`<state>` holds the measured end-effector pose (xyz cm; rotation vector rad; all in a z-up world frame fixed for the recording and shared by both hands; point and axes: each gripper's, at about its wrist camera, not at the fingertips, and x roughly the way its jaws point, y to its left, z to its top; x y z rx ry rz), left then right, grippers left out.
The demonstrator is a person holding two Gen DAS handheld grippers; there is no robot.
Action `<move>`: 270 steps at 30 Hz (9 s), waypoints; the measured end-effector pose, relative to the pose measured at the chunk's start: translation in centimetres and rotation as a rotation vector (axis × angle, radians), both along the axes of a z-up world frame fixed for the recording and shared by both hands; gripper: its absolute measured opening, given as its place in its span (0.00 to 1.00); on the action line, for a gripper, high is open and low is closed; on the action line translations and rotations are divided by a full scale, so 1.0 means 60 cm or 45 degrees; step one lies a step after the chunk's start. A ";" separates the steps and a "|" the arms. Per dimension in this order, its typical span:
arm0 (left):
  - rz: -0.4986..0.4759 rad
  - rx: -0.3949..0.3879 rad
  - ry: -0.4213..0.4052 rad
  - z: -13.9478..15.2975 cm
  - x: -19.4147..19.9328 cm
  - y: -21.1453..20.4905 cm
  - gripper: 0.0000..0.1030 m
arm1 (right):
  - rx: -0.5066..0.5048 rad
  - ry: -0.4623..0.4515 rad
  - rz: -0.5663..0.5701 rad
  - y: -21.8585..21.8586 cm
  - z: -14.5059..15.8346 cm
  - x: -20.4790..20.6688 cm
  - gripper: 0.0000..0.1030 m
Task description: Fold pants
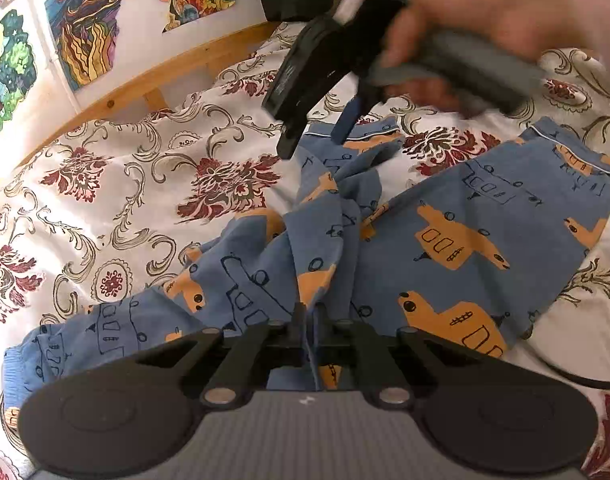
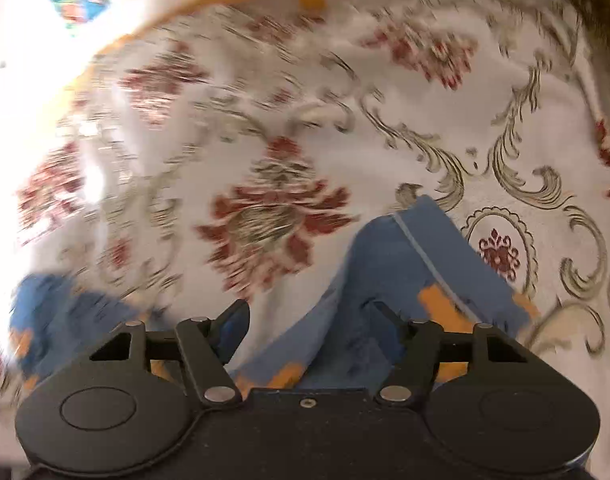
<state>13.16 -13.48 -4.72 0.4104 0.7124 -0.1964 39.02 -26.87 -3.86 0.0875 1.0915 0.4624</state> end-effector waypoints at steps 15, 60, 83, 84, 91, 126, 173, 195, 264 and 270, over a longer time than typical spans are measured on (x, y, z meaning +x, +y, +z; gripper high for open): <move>-0.130 -0.078 -0.108 0.032 -0.023 0.000 0.01 | 0.186 -0.310 -0.292 -0.107 0.105 -0.066 0.00; -0.610 0.159 0.010 -0.038 -0.068 -0.023 0.03 | -0.990 -0.512 0.343 -0.044 -0.035 -0.471 0.27; -0.638 0.210 0.000 -0.024 -0.077 -0.005 0.01 | -0.049 -0.229 -1.237 -0.339 0.036 -0.522 0.06; -0.636 0.213 0.002 -0.025 -0.076 -0.004 0.01 | -0.056 -0.222 -1.237 -0.338 0.034 -0.521 0.06; -0.609 0.192 0.062 -0.037 -0.069 -0.003 0.08 | -0.144 -0.255 -1.201 -0.331 0.023 -0.515 0.11; 0.401 -0.299 0.098 0.069 -0.006 0.236 0.95 | -0.084 -0.438 -0.193 -0.081 0.005 -0.461 0.99; 0.778 -1.125 0.428 -0.075 0.148 0.326 0.03 | 0.260 -0.016 0.916 0.174 -0.034 -0.065 0.29; 0.717 -0.989 0.389 -0.059 0.092 0.359 0.03 | 0.419 0.100 0.443 0.168 -0.043 0.025 0.01; -0.372 0.020 0.530 0.099 0.212 -0.294 1.00 | 0.339 -0.278 -1.291 -0.318 -0.005 -0.545 0.99; -0.489 -0.211 0.621 0.039 0.222 -0.332 1.00 | 0.421 -0.285 -1.417 -0.336 -0.016 -0.567 0.99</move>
